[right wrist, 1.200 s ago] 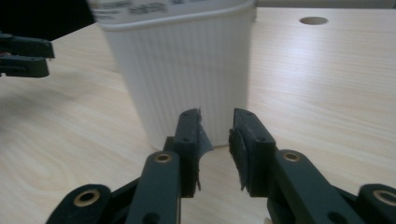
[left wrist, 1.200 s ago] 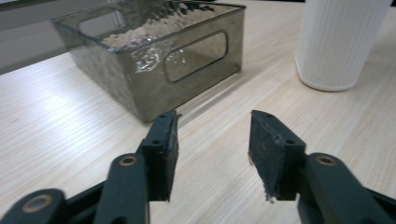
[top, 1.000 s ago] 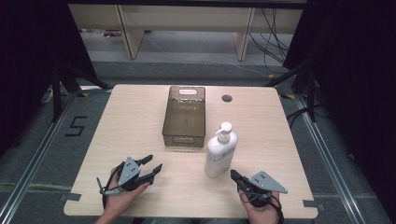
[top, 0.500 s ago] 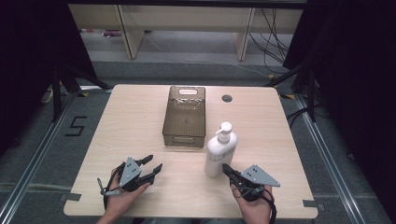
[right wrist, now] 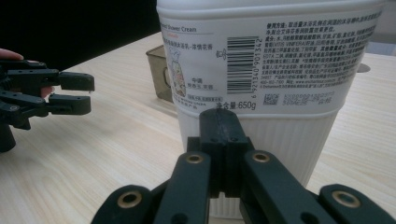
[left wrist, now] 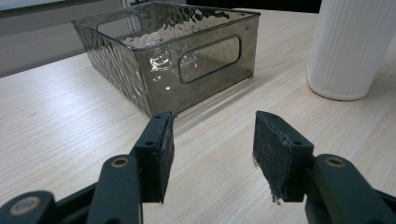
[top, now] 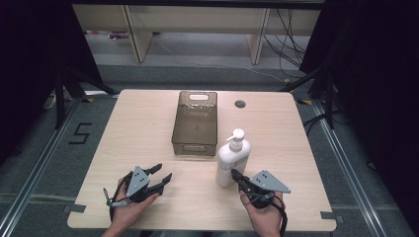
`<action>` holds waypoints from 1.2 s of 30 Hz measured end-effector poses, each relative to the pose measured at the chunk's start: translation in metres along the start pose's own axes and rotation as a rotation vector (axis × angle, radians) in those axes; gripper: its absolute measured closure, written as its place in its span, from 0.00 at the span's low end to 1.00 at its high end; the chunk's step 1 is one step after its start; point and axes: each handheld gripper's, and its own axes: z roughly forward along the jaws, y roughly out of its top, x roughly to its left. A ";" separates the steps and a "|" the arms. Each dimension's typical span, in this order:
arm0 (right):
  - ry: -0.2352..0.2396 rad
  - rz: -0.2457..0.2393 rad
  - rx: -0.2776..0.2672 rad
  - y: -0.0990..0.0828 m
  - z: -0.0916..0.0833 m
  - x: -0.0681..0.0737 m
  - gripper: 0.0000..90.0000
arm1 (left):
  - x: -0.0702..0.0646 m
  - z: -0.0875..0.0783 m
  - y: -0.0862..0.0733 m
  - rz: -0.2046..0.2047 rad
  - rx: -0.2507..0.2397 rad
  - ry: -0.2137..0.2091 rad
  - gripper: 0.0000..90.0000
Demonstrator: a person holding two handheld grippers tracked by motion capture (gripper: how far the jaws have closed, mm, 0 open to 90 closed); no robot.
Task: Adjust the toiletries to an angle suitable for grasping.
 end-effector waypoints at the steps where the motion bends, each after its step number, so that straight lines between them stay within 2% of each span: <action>1: 0.005 0.005 0.003 0.000 0.001 0.001 1.00 | 0.000 0.000 0.000 0.001 0.000 -0.001 0.53; 4: 0.016 0.013 -0.003 0.001 0.006 0.004 1.00 | 0.000 0.000 0.000 0.001 0.001 -0.001 0.53; 5: 0.002 0.014 0.005 0.002 0.007 0.005 1.00 | 0.000 0.000 0.000 0.001 0.001 -0.001 0.53; 6: 0.017 0.006 0.001 0.002 0.010 0.005 1.00 | 0.000 0.000 0.000 0.001 0.000 -0.002 0.53; 8: 0.001 -0.009 0.006 0.004 0.012 0.007 1.00 | 0.000 0.000 0.000 0.001 0.000 -0.003 0.52; 9: 0.001 -0.009 0.006 0.004 0.012 0.007 1.00 | 0.000 0.000 0.000 0.001 0.000 -0.003 0.52; 10: 0.010 0.010 -0.002 0.004 0.017 0.010 1.00 | 0.000 0.000 0.000 0.000 -0.001 -0.004 0.52; 13: -0.004 -0.005 0.012 0.005 0.020 0.012 1.00 | 0.000 0.000 0.000 0.001 0.000 -0.004 0.52; 14: -0.008 -0.016 -0.007 0.006 0.024 0.014 1.00 | 0.000 0.000 0.000 0.004 0.003 -0.004 0.52; 15: 0.004 -0.001 -0.006 0.006 0.026 0.015 1.00 | -0.001 0.000 0.000 0.004 0.003 -0.006 0.52; 16: -0.020 -0.011 -0.007 0.006 0.027 0.016 1.00 | -0.001 0.000 0.000 0.002 0.003 -0.008 0.51; 18: -0.021 -0.015 -0.005 0.007 0.030 0.018 1.00 | -0.002 0.000 0.000 0.002 0.005 -0.009 0.51; 20: -0.011 0.008 0.002 0.007 0.033 0.021 1.00 | -0.001 0.000 0.000 -0.003 0.002 -0.009 0.51; 22: -0.025 0.018 -0.003 0.007 0.035 0.022 1.00 | -0.001 -0.001 0.000 -0.008 0.001 -0.007 0.51; 23: -0.015 -0.001 -0.009 0.008 0.037 0.021 1.00 | -0.001 0.000 0.000 -0.006 0.001 -0.009 0.51; 24: -0.025 0.015 0.002 0.008 0.037 0.023 1.00 | -0.001 0.000 0.000 -0.006 0.002 -0.009 0.51; 25: -0.025 0.008 -0.004 0.008 0.038 0.023 1.00 | -0.001 0.000 0.000 -0.005 0.002 -0.009 0.51; 27: -0.037 0.039 -0.001 0.008 0.039 0.026 1.00 | -0.001 -0.001 0.000 -0.007 0.002 -0.009 0.51; 28: -0.042 -0.005 -0.010 0.009 0.040 0.023 1.00 | -0.001 -0.001 0.000 -0.012 -0.002 -0.010 0.51; 30: -0.034 0.013 -0.006 0.010 0.043 0.025 1.00 | 0.000 -0.001 0.000 -0.014 -0.002 -0.010 0.51; 31: -0.035 0.004 -0.012 0.010 0.043 0.024 1.00 | 0.000 0.000 0.000 -0.016 -0.003 -0.010 0.51; 32: -0.042 0.031 0.000 0.010 0.044 0.026 1.00 | 0.000 0.000 0.000 -0.015 -0.002 -0.011 0.51; 33: -0.042 0.008 -0.004 0.010 0.045 0.025 1.00 | 0.000 0.000 0.000 -0.014 -0.002 -0.011 0.51; 34: -0.025 0.009 0.002 0.011 0.047 0.025 1.00 | 0.000 -0.001 0.000 -0.012 -0.001 -0.010 0.51; 36: -0.028 -0.002 0.015 0.011 0.047 0.025 0.97 | -0.001 0.000 0.000 -0.010 0.000 -0.009 0.50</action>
